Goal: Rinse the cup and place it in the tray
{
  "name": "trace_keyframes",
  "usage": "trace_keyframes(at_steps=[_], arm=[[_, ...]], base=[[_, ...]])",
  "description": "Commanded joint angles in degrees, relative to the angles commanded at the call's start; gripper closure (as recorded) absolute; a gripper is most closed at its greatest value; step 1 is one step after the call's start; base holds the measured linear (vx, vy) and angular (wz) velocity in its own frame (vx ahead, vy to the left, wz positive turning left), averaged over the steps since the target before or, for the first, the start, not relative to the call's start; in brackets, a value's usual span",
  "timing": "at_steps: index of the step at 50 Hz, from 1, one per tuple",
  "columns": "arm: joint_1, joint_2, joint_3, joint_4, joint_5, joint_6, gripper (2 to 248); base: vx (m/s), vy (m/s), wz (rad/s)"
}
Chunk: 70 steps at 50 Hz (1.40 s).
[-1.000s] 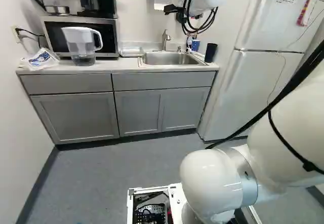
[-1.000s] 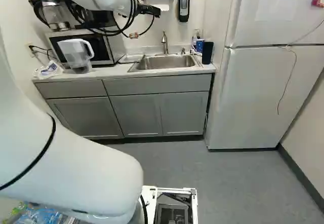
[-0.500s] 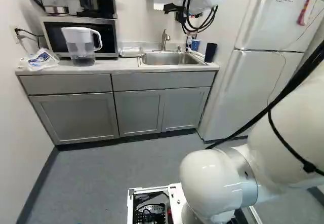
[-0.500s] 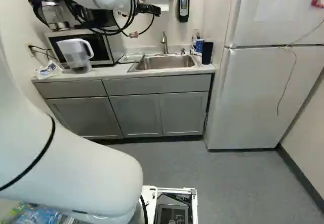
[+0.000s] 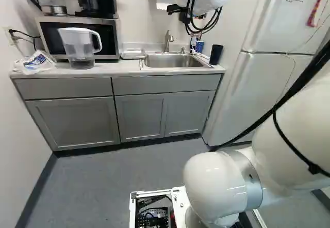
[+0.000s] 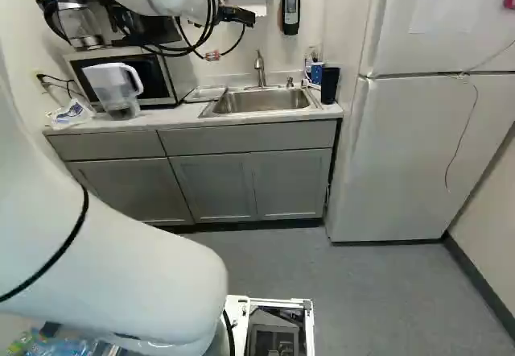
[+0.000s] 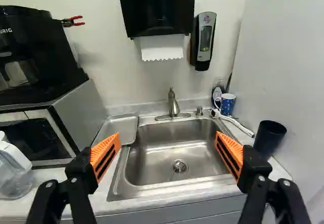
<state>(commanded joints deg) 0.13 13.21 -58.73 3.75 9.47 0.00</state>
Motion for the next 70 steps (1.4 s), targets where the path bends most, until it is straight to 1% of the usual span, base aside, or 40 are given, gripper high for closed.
trace_keyframes(at_steps=[42, 70], arm=[[0.00, 0.00, 0.00, 0.00, 0.00, 0.00, 3], [0.00, 0.00, 0.00, 0.00, 0.00, 0.00, 3]], base=[[0.093, -0.031, -0.169], [0.124, -0.002, -0.021]])
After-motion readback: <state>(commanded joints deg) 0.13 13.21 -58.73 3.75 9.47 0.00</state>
